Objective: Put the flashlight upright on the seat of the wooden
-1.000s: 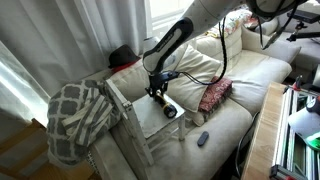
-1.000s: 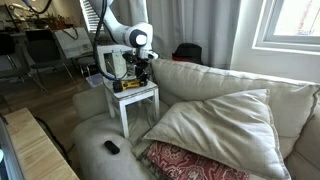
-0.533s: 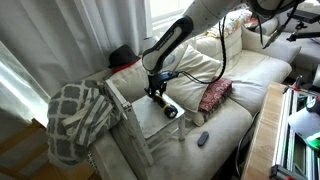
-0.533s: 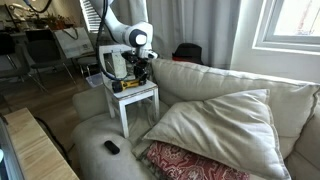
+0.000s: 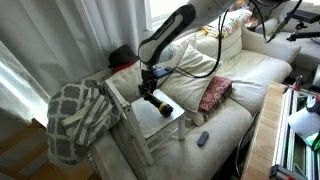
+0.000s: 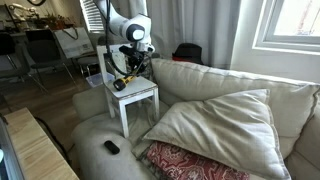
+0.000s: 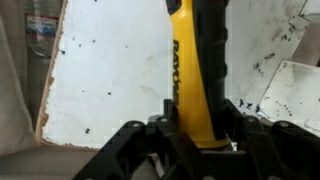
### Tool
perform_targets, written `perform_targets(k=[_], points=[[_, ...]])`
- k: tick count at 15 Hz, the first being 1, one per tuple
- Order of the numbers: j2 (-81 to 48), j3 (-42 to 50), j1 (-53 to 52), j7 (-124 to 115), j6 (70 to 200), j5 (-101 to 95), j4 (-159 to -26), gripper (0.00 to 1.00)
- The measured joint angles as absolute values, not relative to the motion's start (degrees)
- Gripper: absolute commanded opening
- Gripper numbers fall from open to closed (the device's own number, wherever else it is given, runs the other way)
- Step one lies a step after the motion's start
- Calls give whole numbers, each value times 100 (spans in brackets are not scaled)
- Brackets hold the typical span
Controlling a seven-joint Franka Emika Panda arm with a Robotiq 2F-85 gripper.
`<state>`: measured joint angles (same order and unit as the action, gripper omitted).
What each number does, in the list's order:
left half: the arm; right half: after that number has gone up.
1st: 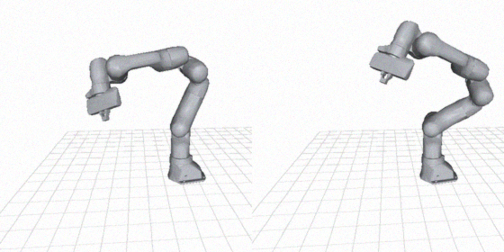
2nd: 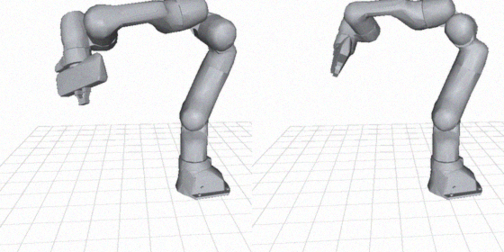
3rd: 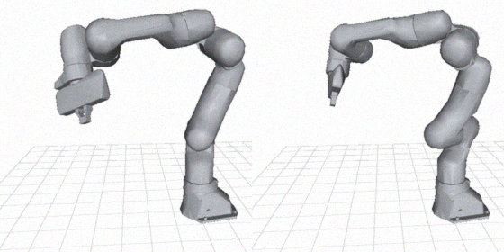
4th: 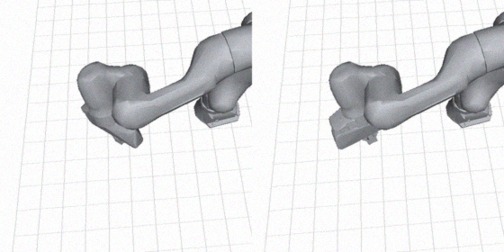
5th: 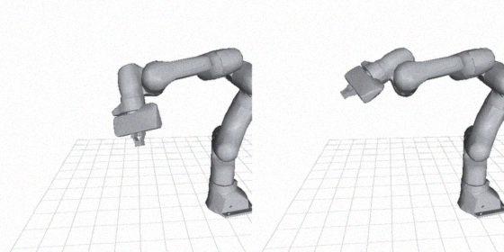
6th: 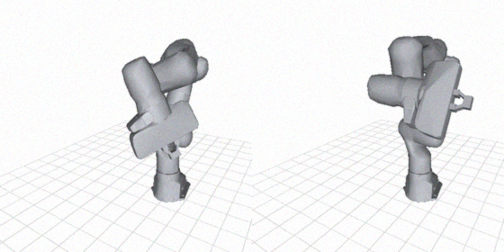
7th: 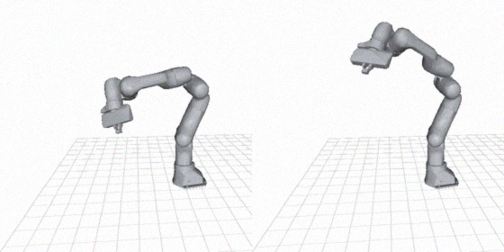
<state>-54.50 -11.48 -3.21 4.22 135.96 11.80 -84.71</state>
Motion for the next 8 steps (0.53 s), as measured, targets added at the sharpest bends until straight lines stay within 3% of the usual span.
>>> perform_targets(k=[8], points=[[-5326, -1844, 278, 1965, 14186, 1369, -8781, 25]])
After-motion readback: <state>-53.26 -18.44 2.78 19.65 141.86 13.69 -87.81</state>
